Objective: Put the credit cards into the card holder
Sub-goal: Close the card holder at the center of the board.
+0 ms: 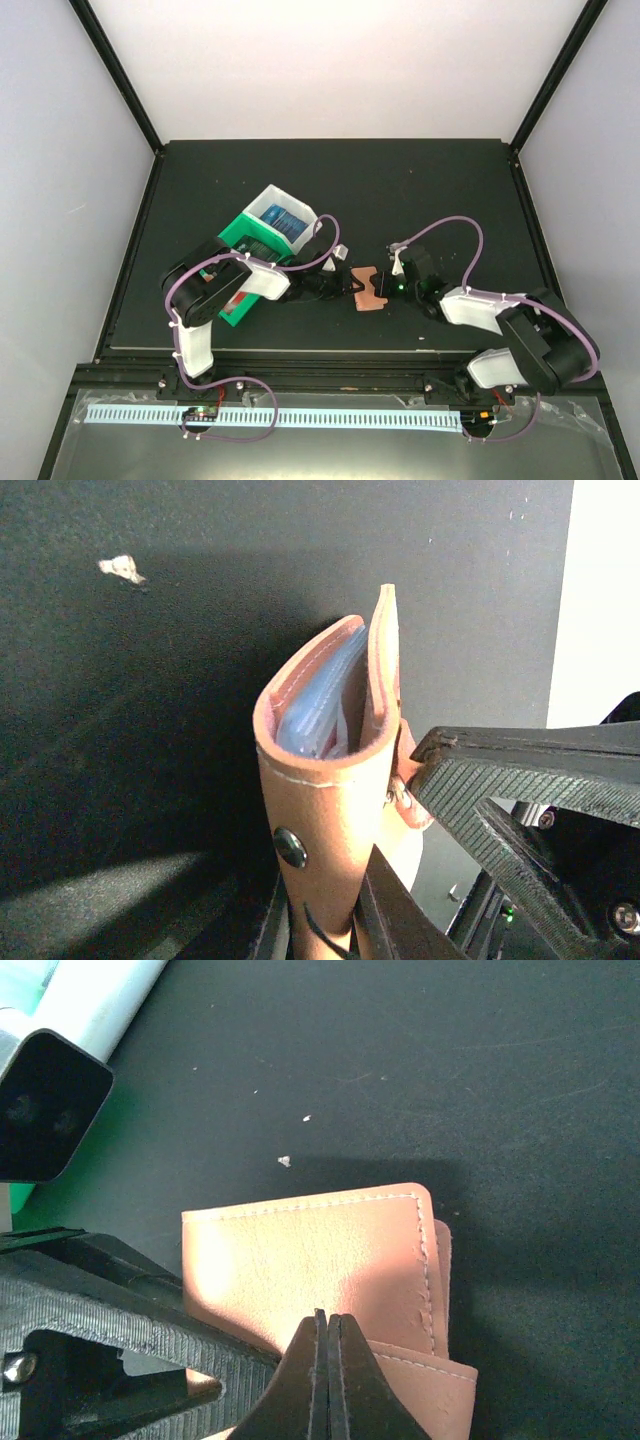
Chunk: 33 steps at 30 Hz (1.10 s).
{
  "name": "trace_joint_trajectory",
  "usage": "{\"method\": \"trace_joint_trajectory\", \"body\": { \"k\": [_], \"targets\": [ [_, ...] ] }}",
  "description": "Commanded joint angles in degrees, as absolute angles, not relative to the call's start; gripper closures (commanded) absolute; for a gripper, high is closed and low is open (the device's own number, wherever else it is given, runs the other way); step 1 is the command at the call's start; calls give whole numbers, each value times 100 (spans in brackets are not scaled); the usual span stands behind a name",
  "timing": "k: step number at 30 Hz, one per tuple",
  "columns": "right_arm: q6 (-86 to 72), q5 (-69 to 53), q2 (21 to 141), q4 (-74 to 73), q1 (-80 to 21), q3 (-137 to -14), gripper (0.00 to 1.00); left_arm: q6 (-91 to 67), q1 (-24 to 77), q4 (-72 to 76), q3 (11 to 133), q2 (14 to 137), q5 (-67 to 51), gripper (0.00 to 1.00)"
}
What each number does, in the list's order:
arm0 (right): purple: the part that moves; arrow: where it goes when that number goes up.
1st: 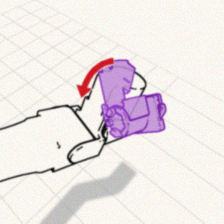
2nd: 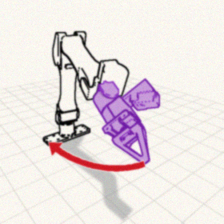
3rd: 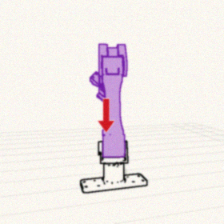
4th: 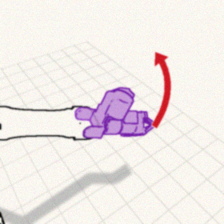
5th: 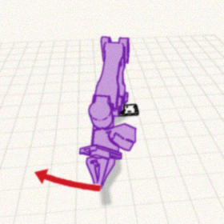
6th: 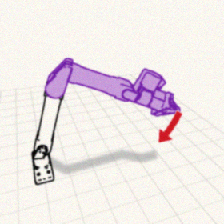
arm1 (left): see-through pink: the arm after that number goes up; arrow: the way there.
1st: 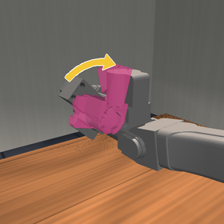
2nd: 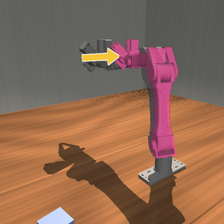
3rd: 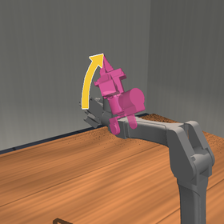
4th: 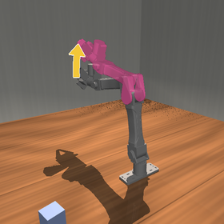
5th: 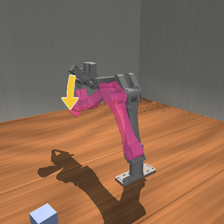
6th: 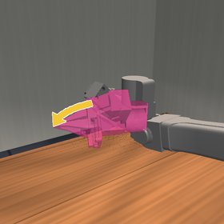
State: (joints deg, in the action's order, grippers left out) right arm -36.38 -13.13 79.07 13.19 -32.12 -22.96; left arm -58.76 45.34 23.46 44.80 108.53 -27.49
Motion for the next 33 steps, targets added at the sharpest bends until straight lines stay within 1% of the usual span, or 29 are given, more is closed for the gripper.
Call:
{"method": "trace_joint_trajectory", "body": {
  "k": [1,24,33],
  "targets": [
    [-3684,-1368,7752,1449,-3234,-2197,99,-5836,4474,1921,4351,11166,-2292,98],
    [-3648,-1486,7917,1300,-3234,-2136,99,-5871,4474,1993,4342,11215,-2310,98],
    [-3674,-1563,8185,1448,-3235,-2217,99,-5898,4474,2042,4342,11241,-2337,99]
  ]
}}
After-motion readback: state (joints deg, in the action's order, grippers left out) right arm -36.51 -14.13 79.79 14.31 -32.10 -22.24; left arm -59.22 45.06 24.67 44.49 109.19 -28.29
